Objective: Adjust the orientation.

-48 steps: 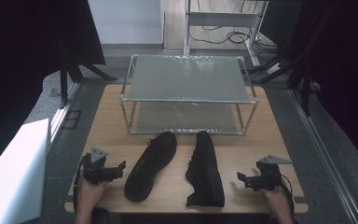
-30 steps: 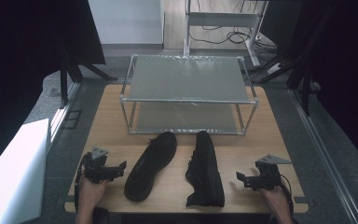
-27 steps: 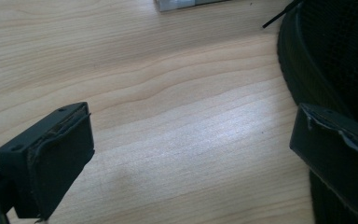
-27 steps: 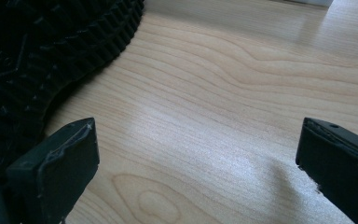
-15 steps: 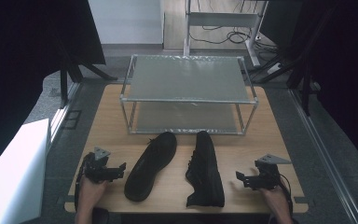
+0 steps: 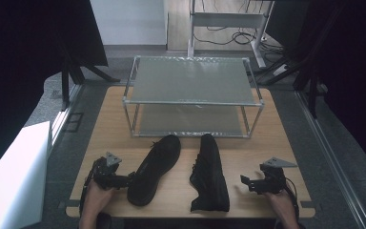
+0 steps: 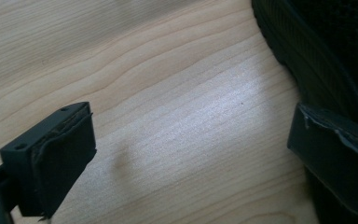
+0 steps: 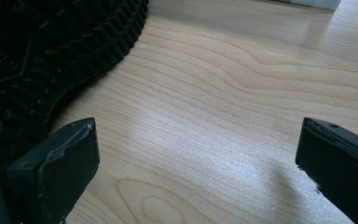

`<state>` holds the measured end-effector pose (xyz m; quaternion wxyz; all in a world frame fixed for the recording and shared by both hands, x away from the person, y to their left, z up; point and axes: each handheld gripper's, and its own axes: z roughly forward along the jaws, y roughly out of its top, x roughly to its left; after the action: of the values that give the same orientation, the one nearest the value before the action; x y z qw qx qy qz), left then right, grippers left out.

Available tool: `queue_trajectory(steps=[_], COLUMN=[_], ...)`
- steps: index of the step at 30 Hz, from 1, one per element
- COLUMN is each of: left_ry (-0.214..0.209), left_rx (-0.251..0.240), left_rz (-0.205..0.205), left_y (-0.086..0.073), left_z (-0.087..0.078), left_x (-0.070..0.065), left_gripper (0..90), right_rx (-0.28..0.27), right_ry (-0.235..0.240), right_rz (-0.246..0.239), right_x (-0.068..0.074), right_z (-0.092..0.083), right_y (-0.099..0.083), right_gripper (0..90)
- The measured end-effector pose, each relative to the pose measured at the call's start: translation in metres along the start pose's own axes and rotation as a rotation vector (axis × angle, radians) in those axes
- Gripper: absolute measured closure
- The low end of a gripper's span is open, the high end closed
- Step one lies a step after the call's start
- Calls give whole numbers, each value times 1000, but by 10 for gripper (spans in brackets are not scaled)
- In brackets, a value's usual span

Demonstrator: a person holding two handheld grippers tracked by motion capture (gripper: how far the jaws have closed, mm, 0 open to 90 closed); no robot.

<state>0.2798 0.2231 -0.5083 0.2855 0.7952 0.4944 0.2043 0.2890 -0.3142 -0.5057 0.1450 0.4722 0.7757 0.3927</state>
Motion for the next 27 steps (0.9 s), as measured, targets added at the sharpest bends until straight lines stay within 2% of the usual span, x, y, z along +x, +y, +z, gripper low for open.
queue_trajectory(steps=[3, 9, 14, 19, 27], left_ry=[-12, -26, -54, -64, -87], left_rx=[6, 13, 15, 22, 21], left_rz=[17, 78, 112, 147, 158], left_y=[1, 3, 7, 10, 12], left_z=[-1, -1, 1, 4, 7], left_x=[-5, -23, -38, -51, -58], left_gripper=[11, 9, 12, 14, 15], right_rx=[2, 1, 2, 2, 10], right_ry=[1, 5, 6, 4, 7], right_rz=[1, 0, -2, -2, -3], right_x=[0, 0, 0, 0, 1], right_z=[0, 1, 1, 1, 3], right_y=[0, 0, 0, 0, 0], right_gripper=[0, 0, 0, 0, 0])
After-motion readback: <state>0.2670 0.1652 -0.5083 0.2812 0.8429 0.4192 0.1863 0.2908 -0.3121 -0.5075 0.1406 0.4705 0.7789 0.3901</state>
